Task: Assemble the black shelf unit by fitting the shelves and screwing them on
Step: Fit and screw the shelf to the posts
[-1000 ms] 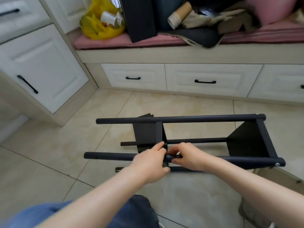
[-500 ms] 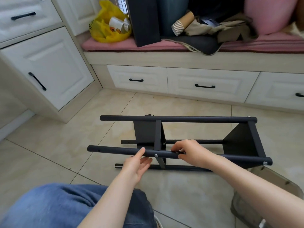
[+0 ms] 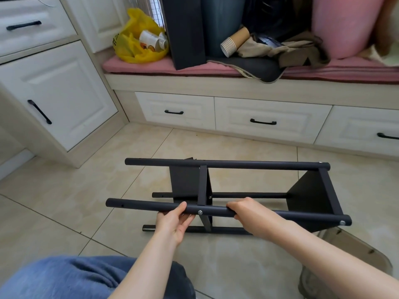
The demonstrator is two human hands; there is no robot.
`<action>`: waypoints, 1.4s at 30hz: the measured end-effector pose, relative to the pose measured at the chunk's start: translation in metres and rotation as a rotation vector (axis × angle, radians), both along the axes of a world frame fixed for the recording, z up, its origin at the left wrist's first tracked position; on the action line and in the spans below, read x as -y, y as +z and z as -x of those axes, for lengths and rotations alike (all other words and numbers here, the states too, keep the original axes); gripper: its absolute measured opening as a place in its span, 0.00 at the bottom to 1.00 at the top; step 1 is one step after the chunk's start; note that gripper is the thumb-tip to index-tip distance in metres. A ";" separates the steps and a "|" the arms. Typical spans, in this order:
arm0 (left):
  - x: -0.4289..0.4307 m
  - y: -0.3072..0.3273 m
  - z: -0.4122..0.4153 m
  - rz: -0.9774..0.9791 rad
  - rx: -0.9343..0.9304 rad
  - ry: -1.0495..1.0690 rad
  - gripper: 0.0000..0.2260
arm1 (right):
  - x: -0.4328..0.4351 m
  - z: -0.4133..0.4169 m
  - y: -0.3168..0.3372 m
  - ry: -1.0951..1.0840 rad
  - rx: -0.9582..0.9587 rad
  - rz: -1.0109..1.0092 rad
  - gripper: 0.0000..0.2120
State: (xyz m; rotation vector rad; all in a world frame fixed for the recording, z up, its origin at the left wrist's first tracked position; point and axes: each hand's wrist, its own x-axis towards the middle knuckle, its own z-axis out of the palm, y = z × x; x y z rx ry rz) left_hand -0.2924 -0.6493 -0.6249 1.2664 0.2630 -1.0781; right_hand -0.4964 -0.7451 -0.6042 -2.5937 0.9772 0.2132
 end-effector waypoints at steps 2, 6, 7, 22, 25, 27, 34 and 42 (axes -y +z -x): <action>0.001 0.001 0.001 0.013 0.000 0.000 0.26 | 0.000 0.002 -0.001 -0.004 0.002 0.015 0.10; 0.003 0.005 0.005 0.041 0.010 0.000 0.25 | 0.005 0.004 0.000 -0.020 0.008 0.051 0.11; 0.004 0.006 0.007 0.045 0.010 0.005 0.25 | 0.007 0.004 0.001 -0.026 0.011 0.051 0.11; 0.024 0.024 0.017 0.132 0.063 0.017 0.22 | 0.014 0.020 0.015 -0.067 0.102 0.098 0.09; 0.035 0.036 0.024 0.199 0.129 0.017 0.22 | 0.020 0.027 0.023 -0.075 0.165 0.104 0.08; 0.042 0.044 0.027 0.232 0.160 0.007 0.23 | 0.024 0.031 0.027 -0.081 0.207 0.099 0.07; 0.061 0.073 0.030 0.276 0.290 -0.026 0.25 | 0.037 0.043 0.042 -0.105 0.369 0.077 0.06; 0.087 0.126 0.024 0.291 0.515 -0.138 0.28 | 0.042 0.039 0.064 -0.149 0.562 0.066 0.06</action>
